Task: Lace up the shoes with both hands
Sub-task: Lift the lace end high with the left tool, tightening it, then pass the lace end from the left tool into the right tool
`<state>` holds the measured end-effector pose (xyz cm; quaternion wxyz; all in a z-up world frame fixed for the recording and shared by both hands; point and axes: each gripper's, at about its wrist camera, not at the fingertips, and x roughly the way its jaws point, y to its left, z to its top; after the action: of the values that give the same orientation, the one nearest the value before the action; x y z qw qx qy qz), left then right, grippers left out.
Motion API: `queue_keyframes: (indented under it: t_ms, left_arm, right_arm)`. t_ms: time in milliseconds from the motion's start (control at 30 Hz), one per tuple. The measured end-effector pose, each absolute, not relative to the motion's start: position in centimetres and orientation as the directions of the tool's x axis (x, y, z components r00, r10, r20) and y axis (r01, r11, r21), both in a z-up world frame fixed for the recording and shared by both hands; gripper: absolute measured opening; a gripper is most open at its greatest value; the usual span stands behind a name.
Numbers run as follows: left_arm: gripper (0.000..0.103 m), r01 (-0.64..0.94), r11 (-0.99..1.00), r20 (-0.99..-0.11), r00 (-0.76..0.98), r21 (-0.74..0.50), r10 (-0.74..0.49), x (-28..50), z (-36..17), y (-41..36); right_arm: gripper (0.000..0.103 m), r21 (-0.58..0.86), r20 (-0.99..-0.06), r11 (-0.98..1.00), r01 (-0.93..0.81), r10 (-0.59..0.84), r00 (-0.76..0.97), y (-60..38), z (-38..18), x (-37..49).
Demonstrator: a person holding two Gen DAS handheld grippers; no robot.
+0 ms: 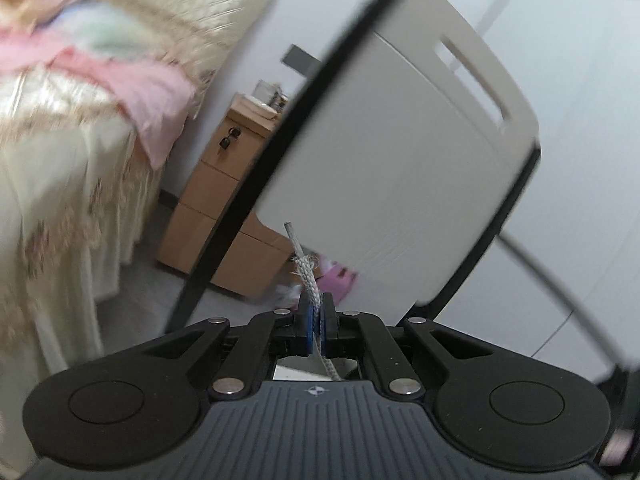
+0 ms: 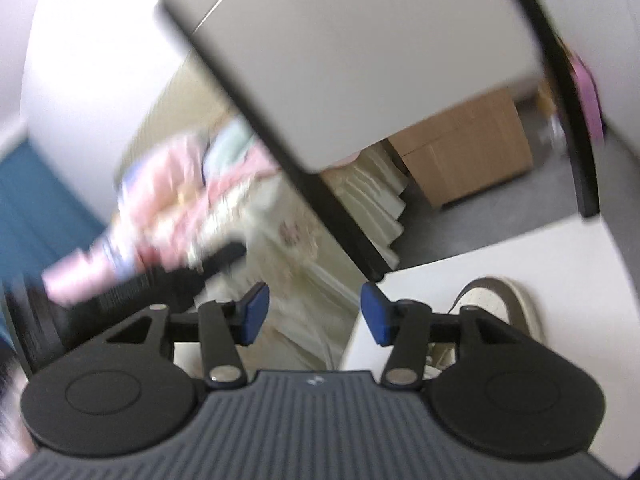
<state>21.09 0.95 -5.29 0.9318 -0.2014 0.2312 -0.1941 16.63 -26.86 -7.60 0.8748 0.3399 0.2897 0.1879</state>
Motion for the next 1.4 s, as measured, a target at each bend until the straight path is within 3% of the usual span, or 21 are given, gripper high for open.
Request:
queue_keyframes:
  t_ms: [200,400,567,800,967,1000,1100,1267,1400]
  left_arm:
    - [0.004,0.388,0.910,-0.442,0.797,-0.146,-0.411,19.7,-6.4,-4.8]
    - [0.004,0.445,0.884,-0.484,0.810,0.141,-0.331,17.8,-8.4,-9.3]
    - [0.004,0.476,0.856,-0.488,0.806,0.201,-0.334,17.1,-9.2,-10.5]
    - [0.004,0.488,0.848,-0.479,0.806,0.209,-0.346,16.4,-9.3,-10.9]
    - [0.006,0.485,0.850,-0.479,0.807,0.205,-0.345,16.4,-9.3,-11.1]
    - [0.009,0.486,0.851,-0.481,0.805,0.200,-0.347,16.4,-9.3,-11.1]
    - [0.050,0.478,0.856,-0.473,0.812,0.199,-0.343,16.4,-9.2,-11.1]
    - [0.048,0.486,0.840,-0.437,0.827,0.242,-0.353,15.9,-9.1,-11.5]
    - [0.026,0.494,0.832,-0.417,0.831,0.252,-0.368,15.6,-8.6,-11.7]
  right_arm:
    - [0.052,0.842,-0.250,0.525,-0.121,0.578,0.777,-30.2,-7.7,17.4]
    - [0.050,0.752,-0.308,0.631,-0.190,0.592,0.745,-28.1,-7.3,18.1]
    - [0.040,0.739,-0.336,0.646,-0.191,0.599,0.727,-27.1,-8.0,18.7]
    - [0.003,0.788,-0.324,0.597,-0.148,0.608,0.725,-27.7,-9.6,18.7]
    - [0.003,0.831,-0.291,0.543,-0.116,0.604,0.742,-28.6,-10.1,18.6]
    - [0.003,0.832,-0.289,0.543,-0.112,0.597,0.748,-28.8,-10.0,18.5]
    - [0.003,0.835,-0.291,0.542,-0.094,0.581,0.760,-29.5,-10.0,18.5]
    - [0.003,0.851,-0.312,0.523,-0.052,0.582,0.751,-30.0,-10.7,18.6]
    - [0.003,0.851,-0.318,0.522,-0.050,0.590,0.742,-30.0,-10.9,18.6]
